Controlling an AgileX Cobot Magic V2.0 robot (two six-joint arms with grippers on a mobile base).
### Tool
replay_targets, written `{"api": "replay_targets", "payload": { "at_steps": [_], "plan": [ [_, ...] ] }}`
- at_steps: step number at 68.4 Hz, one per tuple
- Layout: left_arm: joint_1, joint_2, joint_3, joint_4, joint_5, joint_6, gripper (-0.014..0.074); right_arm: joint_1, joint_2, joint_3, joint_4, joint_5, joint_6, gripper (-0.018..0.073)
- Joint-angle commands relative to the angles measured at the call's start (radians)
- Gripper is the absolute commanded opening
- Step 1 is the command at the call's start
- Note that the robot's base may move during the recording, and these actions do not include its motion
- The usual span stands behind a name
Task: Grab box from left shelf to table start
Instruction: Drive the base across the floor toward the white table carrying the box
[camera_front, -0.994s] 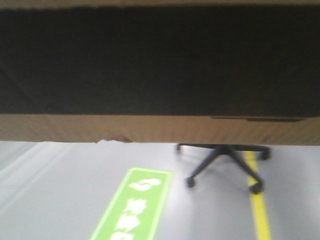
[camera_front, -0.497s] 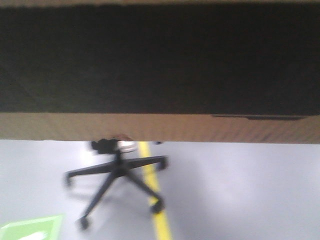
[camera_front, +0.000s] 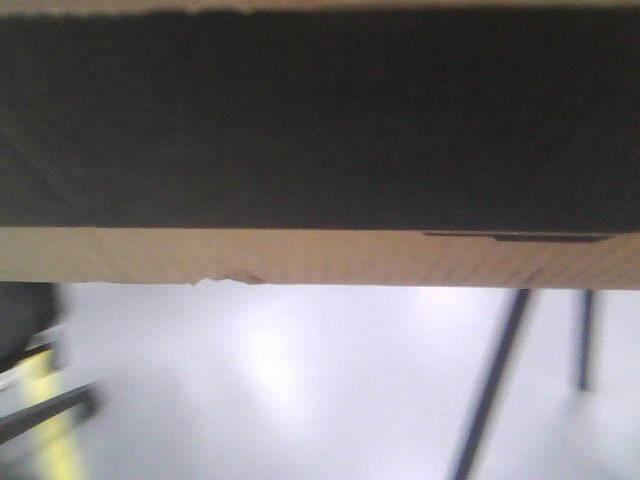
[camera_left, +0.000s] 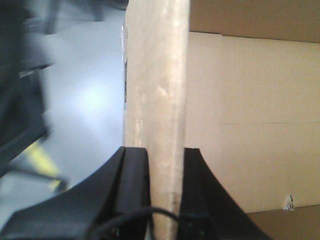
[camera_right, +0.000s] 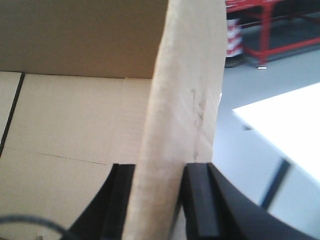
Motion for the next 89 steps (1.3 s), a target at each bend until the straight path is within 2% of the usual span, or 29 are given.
{"api": "replay_targets", "payload": {
  "at_steps": [1,89],
  "plan": [
    [-0.002,0.006,-0.040,0.022,-0.028,-0.022,-0.0089,-0.009,0.022,-0.028,-0.083,-0.143,-0.012,0.0050],
    [-0.002,0.006,-0.040,0.022,-0.028,-0.022,-0.0089,-0.009,0.022,-0.028,-0.083,-0.139,-0.012,0.0050]
  ]
}}
